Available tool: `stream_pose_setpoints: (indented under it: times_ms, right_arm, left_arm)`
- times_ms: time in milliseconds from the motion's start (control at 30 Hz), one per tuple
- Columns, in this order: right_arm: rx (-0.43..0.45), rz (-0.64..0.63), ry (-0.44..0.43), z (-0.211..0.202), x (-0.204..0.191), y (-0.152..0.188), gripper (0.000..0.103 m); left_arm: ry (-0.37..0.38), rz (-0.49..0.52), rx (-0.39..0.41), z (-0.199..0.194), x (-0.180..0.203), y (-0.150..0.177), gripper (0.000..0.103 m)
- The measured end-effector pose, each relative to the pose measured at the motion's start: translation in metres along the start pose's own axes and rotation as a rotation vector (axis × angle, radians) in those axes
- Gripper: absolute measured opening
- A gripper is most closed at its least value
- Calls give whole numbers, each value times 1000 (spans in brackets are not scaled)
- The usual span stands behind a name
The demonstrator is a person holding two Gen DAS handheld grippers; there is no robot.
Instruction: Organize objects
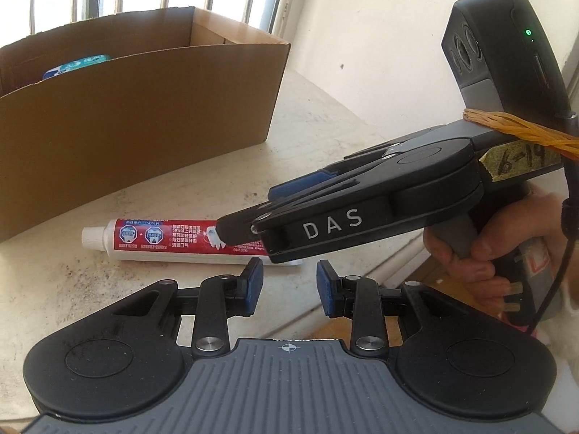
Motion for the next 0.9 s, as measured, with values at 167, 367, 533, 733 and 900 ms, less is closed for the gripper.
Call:
stream_pose_setpoints:
  times_ms: [167,367,533,733,900]
  right_arm:
    - [22,14,-3,-17,8,6,59]
    - [61,-37,48,-27,7,14,59]
    - [7,-53,-25,-23,-2,24,65]
    - [20,-58,-25,-18,-6,22,65]
    - [0,-42,-34,-3,1,18,67]
  left_arm:
    - [-32,7,-16,-19,-15,13,32]
    - [-121,20,-20,-37,-42,23,32]
    - [-214,149,12,-34,-65,9,37]
    - [-190,149,24,-35,-79,1,61]
    - [-175,139,45,-32,-89,-11,65]
Point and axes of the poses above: each gripper's, at about its wrist camera, not at the fingertips, and z roughly the way its jaws point, x to its right, y to its underside, the point moved 9 cm from there along z, roughly the way its jaws point, and after that the axes turned 8 degrees about -x, right-handed, at the moved point
